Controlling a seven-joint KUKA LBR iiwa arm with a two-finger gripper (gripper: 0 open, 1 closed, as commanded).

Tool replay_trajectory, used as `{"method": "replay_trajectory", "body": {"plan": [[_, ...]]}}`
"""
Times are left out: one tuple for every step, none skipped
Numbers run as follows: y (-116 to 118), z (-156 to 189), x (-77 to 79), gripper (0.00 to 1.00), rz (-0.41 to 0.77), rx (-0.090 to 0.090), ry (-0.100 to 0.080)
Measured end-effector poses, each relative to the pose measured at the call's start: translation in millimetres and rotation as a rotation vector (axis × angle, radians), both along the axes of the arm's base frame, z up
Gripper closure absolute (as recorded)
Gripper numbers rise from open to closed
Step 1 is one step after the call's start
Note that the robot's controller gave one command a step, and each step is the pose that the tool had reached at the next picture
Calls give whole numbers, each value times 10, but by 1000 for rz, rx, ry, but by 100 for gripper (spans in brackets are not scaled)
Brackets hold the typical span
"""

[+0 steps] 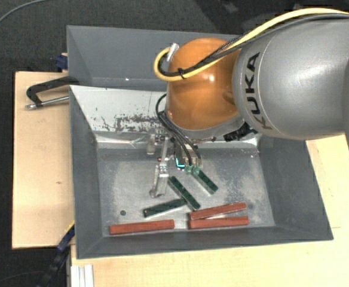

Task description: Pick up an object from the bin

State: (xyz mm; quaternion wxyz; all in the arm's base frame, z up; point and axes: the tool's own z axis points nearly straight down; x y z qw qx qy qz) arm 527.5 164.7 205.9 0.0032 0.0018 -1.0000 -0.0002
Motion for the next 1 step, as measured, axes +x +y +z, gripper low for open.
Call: {"method": "replay_trajectory", "body": {"plan": [[-584,-943,-394,0,-22,-3,3]]}}
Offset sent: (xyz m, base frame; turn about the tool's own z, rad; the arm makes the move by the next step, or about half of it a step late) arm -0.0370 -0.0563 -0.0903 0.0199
